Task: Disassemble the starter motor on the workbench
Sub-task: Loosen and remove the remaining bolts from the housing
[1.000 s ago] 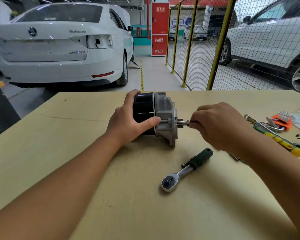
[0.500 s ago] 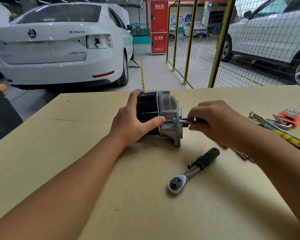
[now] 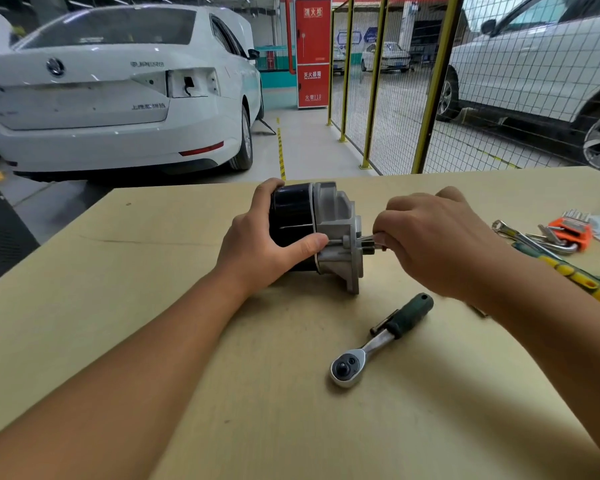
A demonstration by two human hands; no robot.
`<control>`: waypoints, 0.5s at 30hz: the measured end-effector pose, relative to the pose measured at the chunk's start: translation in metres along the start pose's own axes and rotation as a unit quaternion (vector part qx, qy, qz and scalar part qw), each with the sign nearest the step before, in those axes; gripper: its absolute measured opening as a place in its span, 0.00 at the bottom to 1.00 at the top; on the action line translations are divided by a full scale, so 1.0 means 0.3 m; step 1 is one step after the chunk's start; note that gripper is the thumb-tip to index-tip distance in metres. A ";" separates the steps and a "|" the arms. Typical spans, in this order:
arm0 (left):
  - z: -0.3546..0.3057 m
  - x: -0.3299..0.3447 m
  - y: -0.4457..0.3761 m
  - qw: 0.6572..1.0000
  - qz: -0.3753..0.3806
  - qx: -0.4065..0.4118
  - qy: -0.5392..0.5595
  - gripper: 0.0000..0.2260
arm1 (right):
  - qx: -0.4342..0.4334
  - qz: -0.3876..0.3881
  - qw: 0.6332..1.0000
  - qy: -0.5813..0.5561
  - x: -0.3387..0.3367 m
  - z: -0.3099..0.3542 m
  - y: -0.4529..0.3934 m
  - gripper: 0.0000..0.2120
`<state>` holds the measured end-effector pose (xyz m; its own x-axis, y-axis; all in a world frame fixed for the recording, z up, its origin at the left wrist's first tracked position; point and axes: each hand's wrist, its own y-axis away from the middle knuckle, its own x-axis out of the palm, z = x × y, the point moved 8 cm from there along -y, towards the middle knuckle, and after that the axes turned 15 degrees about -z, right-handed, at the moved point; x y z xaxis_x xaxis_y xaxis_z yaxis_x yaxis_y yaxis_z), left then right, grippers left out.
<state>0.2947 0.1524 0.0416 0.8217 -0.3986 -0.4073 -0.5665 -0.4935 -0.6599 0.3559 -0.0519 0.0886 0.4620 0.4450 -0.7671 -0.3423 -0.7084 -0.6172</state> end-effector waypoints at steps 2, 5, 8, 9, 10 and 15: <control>-0.004 0.003 0.002 1.000 0.000 0.004 -0.002 0.43 | -0.001 -0.019 0.999 0.025 -0.013 -0.008 0.006 0.08; -0.006 0.006 0.004 1.000 0.000 0.005 -0.003 0.43 | 0.002 -0.040 0.998 0.056 -0.023 -0.012 0.010 0.07; -0.007 0.006 0.003 1.000 0.000 0.009 -0.006 0.44 | 0.007 -0.053 0.997 0.054 -0.026 -0.007 0.006 0.06; -0.007 0.006 0.003 1.000 -0.001 0.010 -0.006 0.44 | 0.007 -0.051 0.998 0.046 -0.023 -0.004 0.006 0.06; -0.008 0.006 0.004 1.000 -0.001 0.011 -0.006 0.43 | 0.009 -0.047 0.998 0.034 -0.020 -0.001 0.007 0.07; -0.007 0.006 0.006 1.000 -0.003 0.012 -0.006 0.43 | 0.013 -0.046 0.997 -0.053 -0.015 0.003 -0.002 0.05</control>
<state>0.2952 0.1492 0.0410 0.8261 -0.3856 -0.4111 -0.5598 -0.4768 -0.6777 0.3534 -0.0531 0.0922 0.4044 0.5641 -0.7199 -0.3239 -0.6478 -0.6896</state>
